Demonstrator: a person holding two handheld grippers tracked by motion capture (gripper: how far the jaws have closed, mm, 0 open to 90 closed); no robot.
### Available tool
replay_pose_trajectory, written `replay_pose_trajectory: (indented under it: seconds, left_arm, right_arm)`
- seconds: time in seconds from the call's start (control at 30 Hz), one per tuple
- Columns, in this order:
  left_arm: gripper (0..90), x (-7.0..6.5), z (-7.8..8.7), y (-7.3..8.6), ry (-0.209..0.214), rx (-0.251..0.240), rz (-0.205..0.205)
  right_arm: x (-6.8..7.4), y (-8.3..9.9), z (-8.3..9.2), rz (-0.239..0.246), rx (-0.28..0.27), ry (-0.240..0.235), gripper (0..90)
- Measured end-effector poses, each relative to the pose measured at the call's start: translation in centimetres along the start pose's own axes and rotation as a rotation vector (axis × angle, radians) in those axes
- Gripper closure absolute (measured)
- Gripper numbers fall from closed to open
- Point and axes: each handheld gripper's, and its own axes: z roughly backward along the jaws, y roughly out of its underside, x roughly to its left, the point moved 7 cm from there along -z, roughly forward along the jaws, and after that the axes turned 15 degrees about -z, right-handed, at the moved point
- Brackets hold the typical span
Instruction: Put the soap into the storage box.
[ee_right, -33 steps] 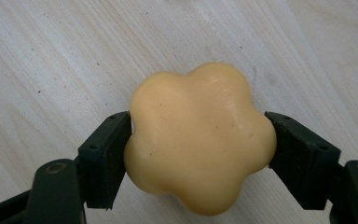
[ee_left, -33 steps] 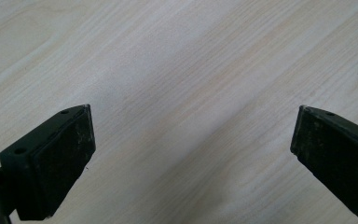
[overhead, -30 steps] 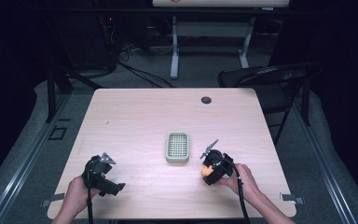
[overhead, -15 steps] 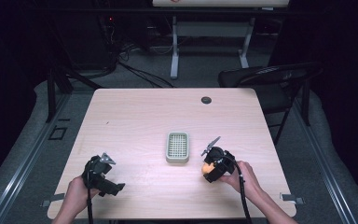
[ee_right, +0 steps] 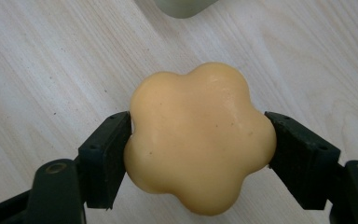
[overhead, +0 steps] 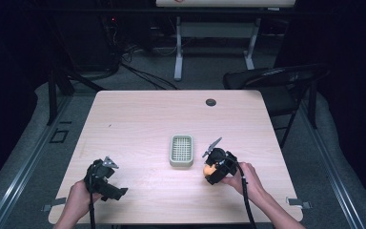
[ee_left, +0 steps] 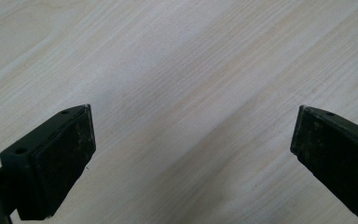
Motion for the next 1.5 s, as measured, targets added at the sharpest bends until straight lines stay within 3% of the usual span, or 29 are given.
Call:
replay_pose_trajectory:
  seconds: [1.5]
  left_arm:
    - [0.2, -0.1, -0.3, -0.4, 0.012, 0.007, -0.016]
  right_arm:
    - [0.6, -4.4, 0.1, 0.017, -0.038, -0.004, 25.6]
